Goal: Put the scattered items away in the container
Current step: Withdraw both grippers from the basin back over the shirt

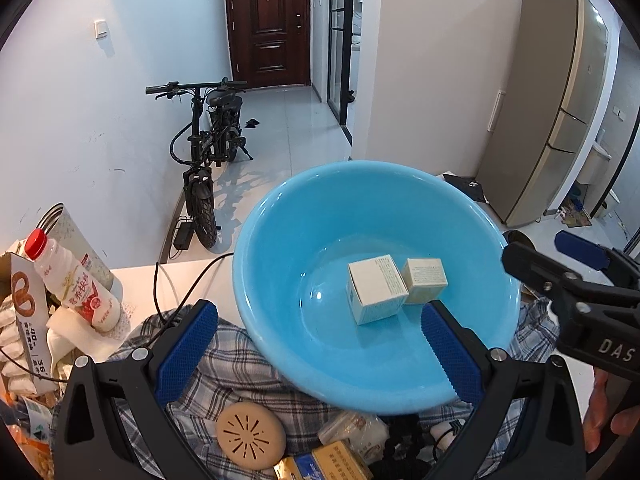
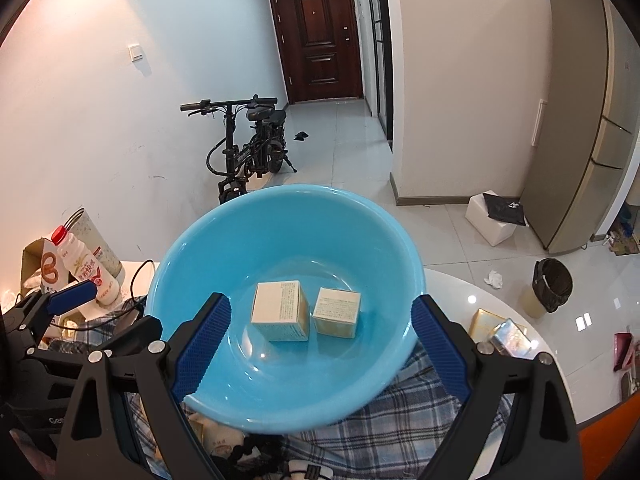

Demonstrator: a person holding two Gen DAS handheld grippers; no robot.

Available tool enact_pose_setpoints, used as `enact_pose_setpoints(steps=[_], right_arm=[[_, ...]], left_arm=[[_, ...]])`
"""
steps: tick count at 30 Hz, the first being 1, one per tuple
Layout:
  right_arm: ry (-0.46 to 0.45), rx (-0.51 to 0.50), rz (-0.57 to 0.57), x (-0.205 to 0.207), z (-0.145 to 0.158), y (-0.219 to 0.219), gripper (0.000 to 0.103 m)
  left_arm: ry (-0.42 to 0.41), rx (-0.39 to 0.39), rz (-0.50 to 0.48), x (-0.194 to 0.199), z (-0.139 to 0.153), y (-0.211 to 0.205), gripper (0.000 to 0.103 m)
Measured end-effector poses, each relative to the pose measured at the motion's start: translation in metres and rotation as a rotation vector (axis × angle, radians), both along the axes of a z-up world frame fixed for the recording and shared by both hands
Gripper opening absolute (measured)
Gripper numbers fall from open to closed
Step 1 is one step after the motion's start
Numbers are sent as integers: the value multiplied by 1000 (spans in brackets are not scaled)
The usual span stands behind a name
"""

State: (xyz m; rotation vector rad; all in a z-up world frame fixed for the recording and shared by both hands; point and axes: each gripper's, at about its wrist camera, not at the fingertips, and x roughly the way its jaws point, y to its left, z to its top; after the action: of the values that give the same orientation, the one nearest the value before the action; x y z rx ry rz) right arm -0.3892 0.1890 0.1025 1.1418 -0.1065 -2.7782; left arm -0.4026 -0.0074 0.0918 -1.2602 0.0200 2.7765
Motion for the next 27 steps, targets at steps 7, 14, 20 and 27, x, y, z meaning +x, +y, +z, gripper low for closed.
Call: enact_pose_setpoints(steps=[7, 14, 20, 27], right_arm=[[22, 1, -8, 20, 14, -1, 91], [64, 15, 7, 48, 33, -8, 91], [71, -1, 8, 68, 38, -7, 91], [83, 0, 11, 94, 42, -7, 91]], left_arm=[[20, -9, -9, 23, 12, 4, 103], [51, 2, -10, 49, 29, 2, 103], [77, 0, -1, 75, 41, -3, 103], [98, 15, 13, 105, 46, -13, 103]])
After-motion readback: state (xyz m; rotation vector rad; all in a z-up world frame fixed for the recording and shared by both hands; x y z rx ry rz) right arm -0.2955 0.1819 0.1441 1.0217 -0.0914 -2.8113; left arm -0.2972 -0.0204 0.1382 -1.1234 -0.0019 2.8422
